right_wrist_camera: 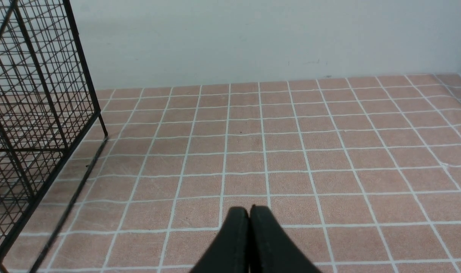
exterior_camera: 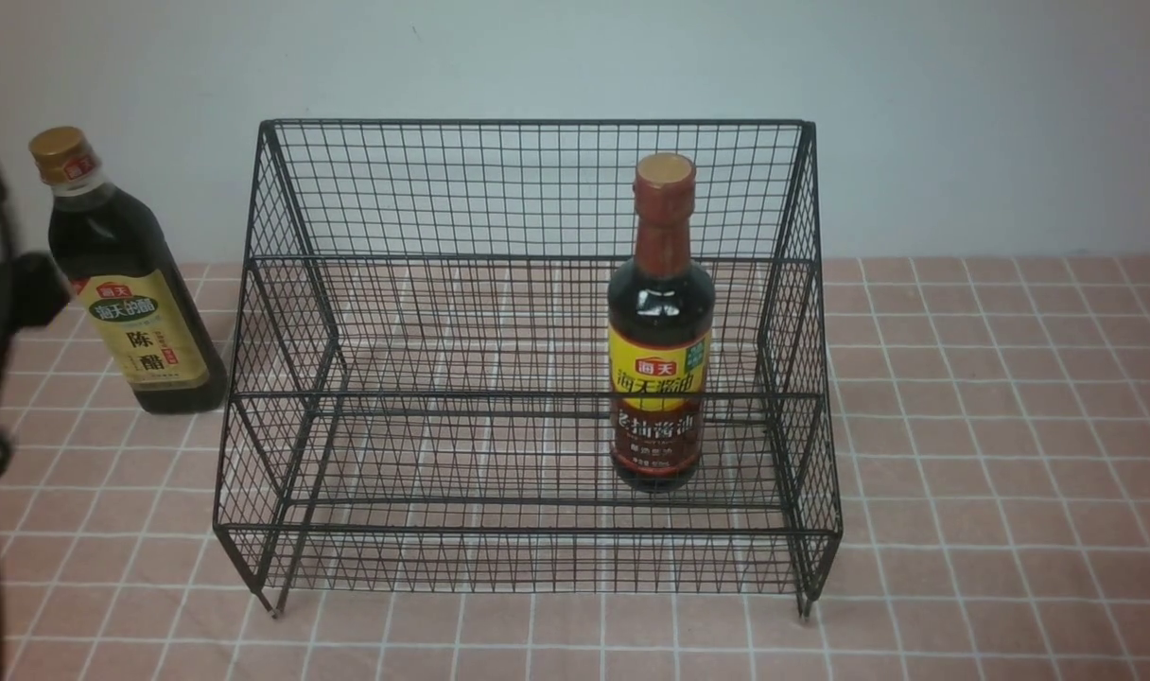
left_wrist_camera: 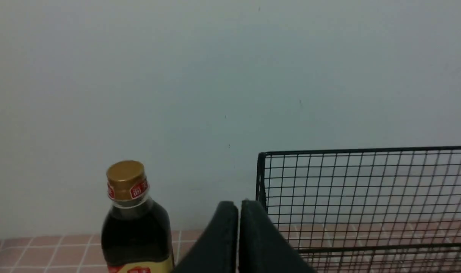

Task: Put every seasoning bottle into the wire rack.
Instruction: Use the left arm to grab the condiment bottle closest to it

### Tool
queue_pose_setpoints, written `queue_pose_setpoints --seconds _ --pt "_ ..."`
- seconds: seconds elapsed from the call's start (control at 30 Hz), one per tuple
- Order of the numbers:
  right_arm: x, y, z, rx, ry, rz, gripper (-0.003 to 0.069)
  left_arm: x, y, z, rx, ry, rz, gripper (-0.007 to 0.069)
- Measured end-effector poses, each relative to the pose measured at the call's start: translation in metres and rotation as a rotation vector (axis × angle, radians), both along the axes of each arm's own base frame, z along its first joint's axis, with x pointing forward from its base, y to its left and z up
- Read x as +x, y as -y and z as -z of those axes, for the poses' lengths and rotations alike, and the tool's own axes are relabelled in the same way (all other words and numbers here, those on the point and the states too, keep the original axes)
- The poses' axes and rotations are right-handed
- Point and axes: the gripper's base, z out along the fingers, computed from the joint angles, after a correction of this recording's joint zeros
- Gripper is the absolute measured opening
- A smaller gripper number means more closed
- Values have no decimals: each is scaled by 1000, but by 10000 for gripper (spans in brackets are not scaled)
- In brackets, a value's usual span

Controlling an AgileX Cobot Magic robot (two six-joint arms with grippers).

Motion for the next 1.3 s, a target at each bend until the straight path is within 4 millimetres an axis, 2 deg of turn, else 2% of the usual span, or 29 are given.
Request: queue_pose_setpoints --seconds 0.03,0.07,0.13,0.2,0.23,0.33,0.43,0.6,0.77,0.9,0.93,1.0,1.03,1.07,1.17,1.3 --pt "0 0 0 0 0 0 -13 2 -1 -1 0 13 -6 -7" --pt "0 0 0 0 0 0 -13 12 -5 1 -1 34 -35 -7" --pt "0 0 0 0 0 0 -13 23 -20 3 -25 68 -115 -7" --pt "0 0 0 0 0 0 -13 29 -40 4 -50 102 -213 -7" --pt "0 0 0 0 0 0 -13 29 -41 4 -50 109 -221 -7" --pt "0 0 0 1 0 0 -13 35 -63 7 -50 150 -320 -3" --pt "0 0 0 1 0 0 -13 44 -67 10 -49 185 -327 -3" --pt "0 0 0 1 0 0 -13 80 -71 23 -23 133 -278 51" --pt "0 0 0 1 0 0 -13 103 -71 29 -5 102 -233 175" --pt "0 0 0 2 0 0 -13 119 -72 35 -12 80 -211 328" --pt "0 0 0 2 0 0 -13 127 -73 40 -27 67 -211 419" --pt "0 0 0 2 0 0 -13 136 -75 47 -37 47 -210 501" --pt "0 0 0 2 0 0 -13 136 -75 47 -37 49 -210 510" --pt "0 0 0 2 0 0 -13 142 -76 51 -38 38 -209 561" --pt "0 0 0 2 0 0 -13 157 -78 59 -32 17 -201 627" --pt "0 0 0 2 0 0 -13 168 -80 66 -17 0 -191 643"
